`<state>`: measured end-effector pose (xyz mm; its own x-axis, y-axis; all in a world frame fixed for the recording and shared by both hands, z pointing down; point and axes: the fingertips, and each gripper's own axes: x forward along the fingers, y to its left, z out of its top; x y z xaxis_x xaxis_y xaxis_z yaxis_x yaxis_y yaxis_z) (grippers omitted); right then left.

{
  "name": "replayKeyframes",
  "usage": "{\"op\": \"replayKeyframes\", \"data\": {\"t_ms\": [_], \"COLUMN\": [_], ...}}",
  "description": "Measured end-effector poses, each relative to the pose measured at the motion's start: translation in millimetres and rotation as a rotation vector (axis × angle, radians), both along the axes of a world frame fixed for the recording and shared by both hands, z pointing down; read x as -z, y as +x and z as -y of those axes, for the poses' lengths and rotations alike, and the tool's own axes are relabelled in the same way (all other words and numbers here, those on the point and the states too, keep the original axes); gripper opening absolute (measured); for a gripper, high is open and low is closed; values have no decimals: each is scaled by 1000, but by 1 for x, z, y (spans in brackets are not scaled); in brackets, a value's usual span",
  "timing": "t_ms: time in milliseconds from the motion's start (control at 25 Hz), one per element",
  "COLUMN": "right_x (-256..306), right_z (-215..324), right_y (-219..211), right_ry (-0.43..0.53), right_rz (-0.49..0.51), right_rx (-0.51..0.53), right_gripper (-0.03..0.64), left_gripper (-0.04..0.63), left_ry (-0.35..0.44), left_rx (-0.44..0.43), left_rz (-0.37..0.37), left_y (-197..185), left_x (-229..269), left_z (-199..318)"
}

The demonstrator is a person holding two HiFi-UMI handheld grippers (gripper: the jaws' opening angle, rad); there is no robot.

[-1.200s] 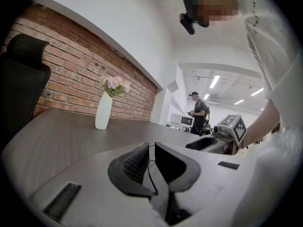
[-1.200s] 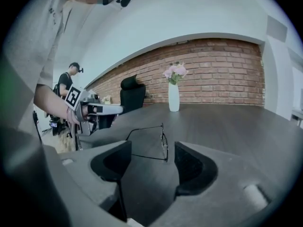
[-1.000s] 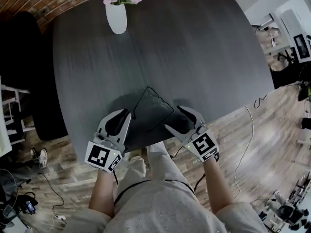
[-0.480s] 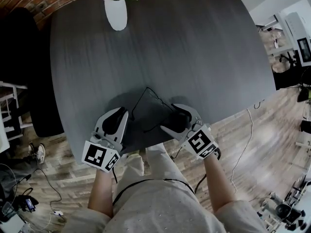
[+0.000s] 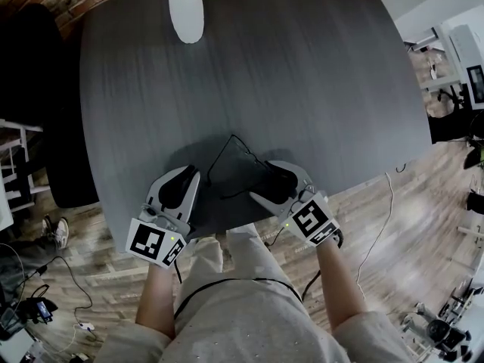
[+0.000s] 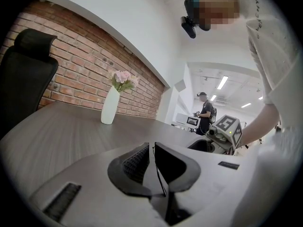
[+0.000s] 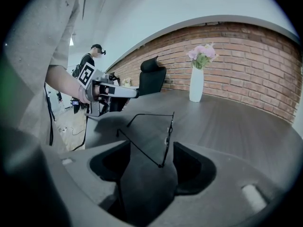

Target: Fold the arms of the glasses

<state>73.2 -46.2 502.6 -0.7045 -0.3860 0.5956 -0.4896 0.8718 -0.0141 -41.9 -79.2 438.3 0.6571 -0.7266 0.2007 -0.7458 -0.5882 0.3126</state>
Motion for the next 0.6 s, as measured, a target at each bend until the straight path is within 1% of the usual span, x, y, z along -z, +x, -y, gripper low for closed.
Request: {"op": "replayKeyframes", "data": {"t_ms": [200,280,480,600], "right_x": [-1,0,0,0], "right_z": [2,4,8,8], "right_y": [-1,0,1,2], "right_ry": [0,-2,16,17], "right_rz": [13,25,15,16], "right_rx": [-17,-38,-59,-70], "right_gripper": [237,207,131,108], "left_gripper": [34,34,34,34], "left_ry": [1,-4,-6,-1], "left_rx": [9,9,13,11], "left_rz": [-2,-3,-1,5], "left_y": [-3,-4,-6,-7], "left_x": [-1,-2,-3,-1], "left_z": [0,0,0,0]}}
